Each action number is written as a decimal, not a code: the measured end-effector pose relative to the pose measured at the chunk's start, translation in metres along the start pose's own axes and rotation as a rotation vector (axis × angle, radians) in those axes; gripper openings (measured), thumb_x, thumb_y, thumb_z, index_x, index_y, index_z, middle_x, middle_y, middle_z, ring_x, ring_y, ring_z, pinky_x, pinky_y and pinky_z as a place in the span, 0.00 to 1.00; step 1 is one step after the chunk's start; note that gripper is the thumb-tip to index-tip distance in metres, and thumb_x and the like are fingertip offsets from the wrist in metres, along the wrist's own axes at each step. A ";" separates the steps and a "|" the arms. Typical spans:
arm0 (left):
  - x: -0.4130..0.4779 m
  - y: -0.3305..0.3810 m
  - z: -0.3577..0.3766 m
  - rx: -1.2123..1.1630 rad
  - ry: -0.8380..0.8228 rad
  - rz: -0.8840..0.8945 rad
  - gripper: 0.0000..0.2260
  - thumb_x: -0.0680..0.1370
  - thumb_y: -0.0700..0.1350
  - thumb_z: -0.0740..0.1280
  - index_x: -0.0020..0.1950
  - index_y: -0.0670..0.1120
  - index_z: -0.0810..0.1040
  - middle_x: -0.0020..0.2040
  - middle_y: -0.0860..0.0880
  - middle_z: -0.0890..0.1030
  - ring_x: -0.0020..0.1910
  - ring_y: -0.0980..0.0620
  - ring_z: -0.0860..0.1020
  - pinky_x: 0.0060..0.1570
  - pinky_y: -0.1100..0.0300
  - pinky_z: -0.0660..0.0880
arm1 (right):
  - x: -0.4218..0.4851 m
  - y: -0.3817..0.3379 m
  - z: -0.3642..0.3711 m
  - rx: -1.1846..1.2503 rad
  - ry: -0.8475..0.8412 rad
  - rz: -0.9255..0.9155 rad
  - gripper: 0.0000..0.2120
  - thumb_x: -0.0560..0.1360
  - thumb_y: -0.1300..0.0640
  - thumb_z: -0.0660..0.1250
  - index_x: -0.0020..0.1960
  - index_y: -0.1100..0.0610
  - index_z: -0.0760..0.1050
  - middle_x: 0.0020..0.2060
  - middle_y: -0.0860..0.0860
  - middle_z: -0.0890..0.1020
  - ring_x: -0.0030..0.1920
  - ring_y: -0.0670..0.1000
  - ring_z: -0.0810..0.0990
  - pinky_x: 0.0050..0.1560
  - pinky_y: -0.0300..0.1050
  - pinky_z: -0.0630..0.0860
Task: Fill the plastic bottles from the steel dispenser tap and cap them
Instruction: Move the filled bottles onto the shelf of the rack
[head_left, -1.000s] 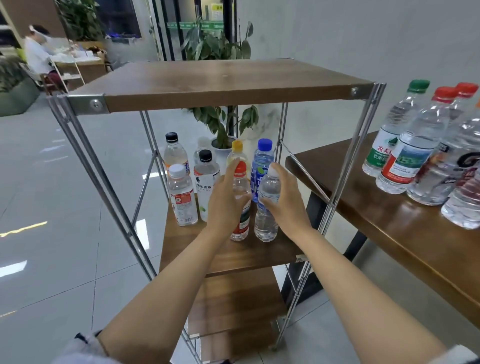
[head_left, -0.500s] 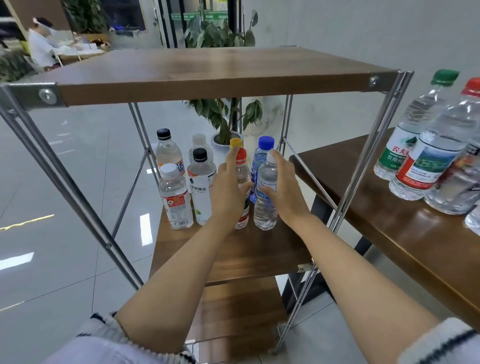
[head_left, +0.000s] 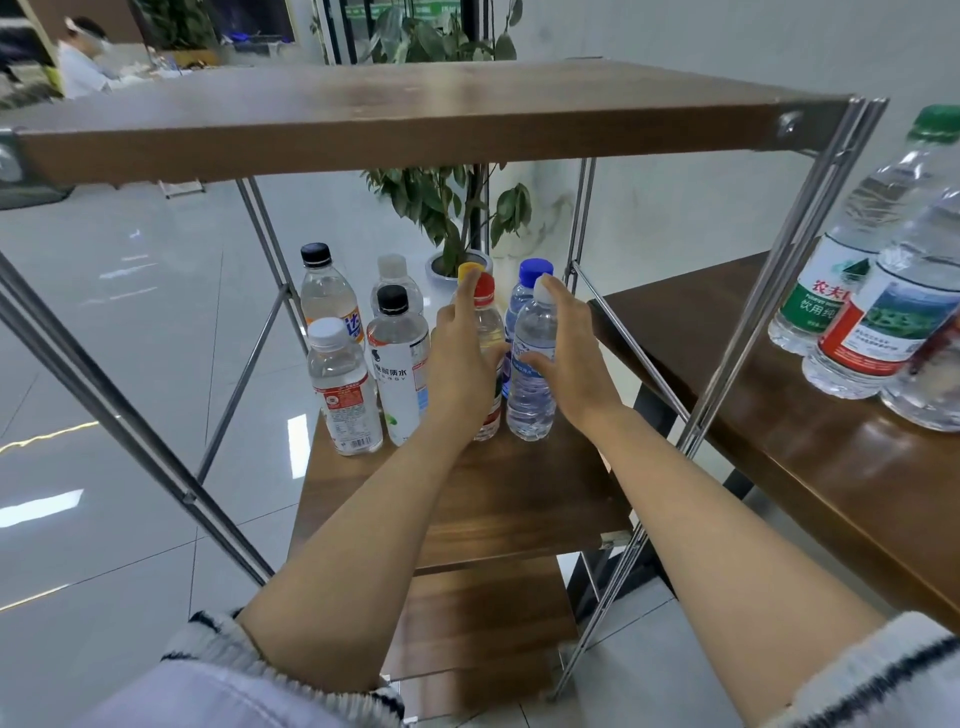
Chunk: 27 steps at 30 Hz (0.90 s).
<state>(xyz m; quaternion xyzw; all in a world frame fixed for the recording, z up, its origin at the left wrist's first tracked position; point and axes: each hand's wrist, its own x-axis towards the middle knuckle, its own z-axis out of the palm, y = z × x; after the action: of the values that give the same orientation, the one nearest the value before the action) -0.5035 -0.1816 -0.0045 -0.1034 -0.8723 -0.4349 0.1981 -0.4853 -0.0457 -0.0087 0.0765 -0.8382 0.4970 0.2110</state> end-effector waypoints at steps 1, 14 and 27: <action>0.001 0.000 0.001 -0.004 -0.001 0.000 0.40 0.75 0.38 0.73 0.80 0.55 0.55 0.64 0.44 0.74 0.60 0.45 0.76 0.52 0.58 0.69 | 0.001 0.001 0.000 -0.031 -0.012 -0.018 0.33 0.77 0.68 0.69 0.76 0.53 0.59 0.65 0.53 0.65 0.59 0.41 0.69 0.47 0.19 0.67; 0.011 0.002 0.006 0.056 0.003 -0.019 0.40 0.76 0.39 0.73 0.80 0.56 0.54 0.64 0.43 0.75 0.61 0.45 0.75 0.54 0.55 0.71 | 0.013 0.009 0.003 -0.046 -0.011 -0.032 0.36 0.75 0.67 0.71 0.77 0.53 0.58 0.67 0.56 0.66 0.61 0.44 0.69 0.48 0.20 0.68; 0.002 0.013 -0.004 0.010 -0.091 -0.029 0.41 0.76 0.34 0.70 0.81 0.54 0.50 0.72 0.42 0.69 0.68 0.44 0.72 0.63 0.53 0.71 | 0.012 0.000 -0.002 -0.405 -0.024 0.009 0.40 0.75 0.66 0.70 0.78 0.46 0.53 0.73 0.55 0.64 0.70 0.56 0.68 0.63 0.50 0.75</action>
<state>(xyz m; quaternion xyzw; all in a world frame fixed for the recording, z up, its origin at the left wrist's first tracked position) -0.4994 -0.1767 0.0081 -0.1095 -0.8841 -0.4281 0.1524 -0.4958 -0.0428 -0.0024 0.0349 -0.9238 0.3183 0.2098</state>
